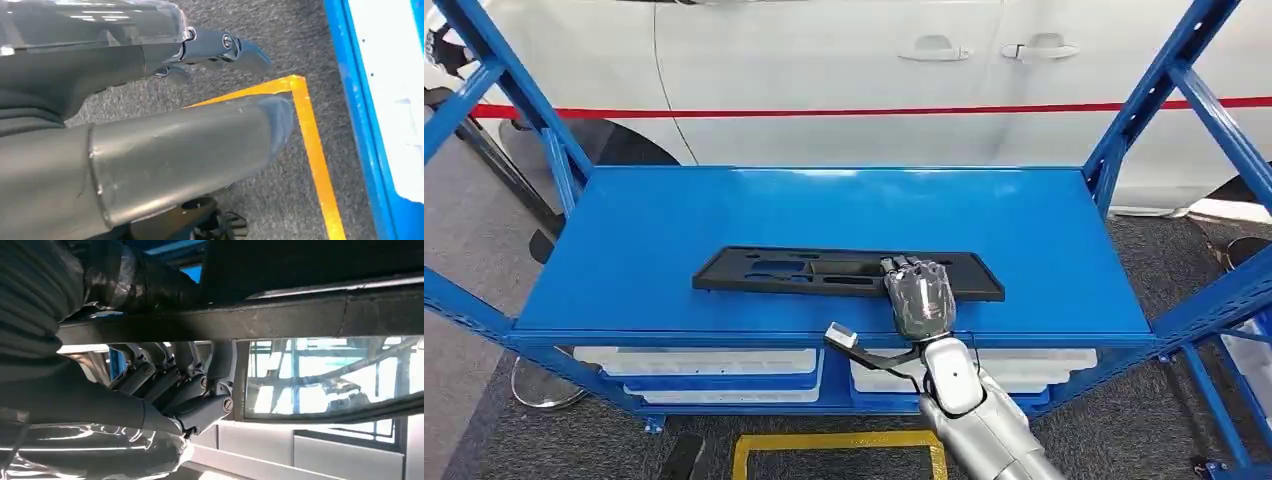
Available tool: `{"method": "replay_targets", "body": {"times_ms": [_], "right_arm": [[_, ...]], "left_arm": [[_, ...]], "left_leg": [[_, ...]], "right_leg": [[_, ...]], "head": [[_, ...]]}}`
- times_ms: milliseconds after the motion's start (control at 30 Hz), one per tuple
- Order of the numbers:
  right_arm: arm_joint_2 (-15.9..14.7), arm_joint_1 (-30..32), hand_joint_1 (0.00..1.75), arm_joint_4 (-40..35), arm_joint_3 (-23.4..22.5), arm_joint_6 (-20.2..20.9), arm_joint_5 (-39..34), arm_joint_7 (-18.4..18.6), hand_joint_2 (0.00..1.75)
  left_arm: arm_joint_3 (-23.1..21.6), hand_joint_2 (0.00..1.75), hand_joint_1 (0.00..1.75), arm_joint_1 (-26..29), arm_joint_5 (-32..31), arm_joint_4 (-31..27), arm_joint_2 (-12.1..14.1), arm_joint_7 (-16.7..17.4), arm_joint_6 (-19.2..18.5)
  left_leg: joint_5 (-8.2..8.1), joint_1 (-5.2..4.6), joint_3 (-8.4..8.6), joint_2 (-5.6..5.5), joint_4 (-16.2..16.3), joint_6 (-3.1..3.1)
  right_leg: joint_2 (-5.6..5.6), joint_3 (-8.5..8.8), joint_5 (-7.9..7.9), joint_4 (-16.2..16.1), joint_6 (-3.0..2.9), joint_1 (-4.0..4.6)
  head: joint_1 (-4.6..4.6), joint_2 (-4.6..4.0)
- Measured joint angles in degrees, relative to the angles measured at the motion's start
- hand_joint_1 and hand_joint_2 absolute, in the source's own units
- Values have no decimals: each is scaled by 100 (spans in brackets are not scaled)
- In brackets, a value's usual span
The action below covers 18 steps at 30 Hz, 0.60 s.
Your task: Take the parts from the cabinet and place them on the table.
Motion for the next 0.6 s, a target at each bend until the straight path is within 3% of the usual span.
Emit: {"method": "replay_targets", "body": {"times_ms": [33, 67, 133, 167, 300, 367, 467, 500, 533, 600], "right_arm": [[0, 1, 175, 0, 0, 0, 0, -2, 175], [0, -2, 175, -15, -4, 0, -2, -18, 175], [0, -17, 175, -90, -44, 0, 0, -37, 175], [0, -39, 175, -101, -55, 0, -2, -44, 175], [4, -29, 175, -182, -103, 0, -2, -162, 175], [35, -20, 175, -398, -256, 0, -13, -473, 175], [190, -27, 175, -845, -727, 0, -168, -1270, 175], [244, -25, 175, -954, -895, 2, -236, -1537, 175], [312, -24, 175, -1079, -1118, 2, -319, -1813, 175], [459, -70, 175, -1312, -1432, 2, -448, -2233, 175]], "left_arm": [[0, 0, 0, 5, 0, 0, 0, -2, 0], [2, 0, 0, 5, 0, 0, -2, -9, 2], [2, 0, 0, -5, 0, 0, -9, -20, 26], [2, 0, 0, -3, 0, 0, -9, -24, 37], [4, 0, 0, -10, 0, 0, -7, -46, 70], [4, 0, 0, -11, 2, 0, 0, -63, 118], [24, 0, 0, -9, 24, 0, 0, -63, 162], [33, 0, 0, -7, 37, 0, 2, -59, 190], [37, 0, 0, -5, 39, 0, 4, -55, 212], [44, 0, 0, -10, 53, 0, 20, -44, 287]], "left_leg": [[-4, 0, 2, -2, 13, -1], [-17, 0, 6, -5, 25, -3], [-68, 1, 8, -20, 98, -30], [-101, -29, -34, -22, 142, -68], [-101, -28, -60, -28, 163, -164], [-284, -10, -141, -21, 363, -239], [-926, 34, -745, -18, 1694, -328], [-975, 37, -884, -18, 1970, -336], [-886, 37, -904, -18, 1981, -332], [-402, 36, -566, -18, 1245, -298]], "right_leg": [[-1, 34, 114, -75, -2, -1], [-2, 182, 324, -379, -12, -1], [-6, 732, 838, -1449, -50, -2], [-8, 806, 716, -1618, -83, 14], [13, 768, 772, -1647, -161, 38], [-2, 788, 796, -1690, -220, -12], [-11, 781, 791, -1686, -251, -2], [-13, 781, 789, -1679, -253, 1], [-13, 782, 787, -1675, -254, 1], [0, 801, 781, -1672, -253, 3]], "head": [[2, 0], [0, 0], [0, 0], [2, 0], [0, 0], [-2, 0], [-2, 0], [-4, 0], [-2, 0], [-2, 0]]}}
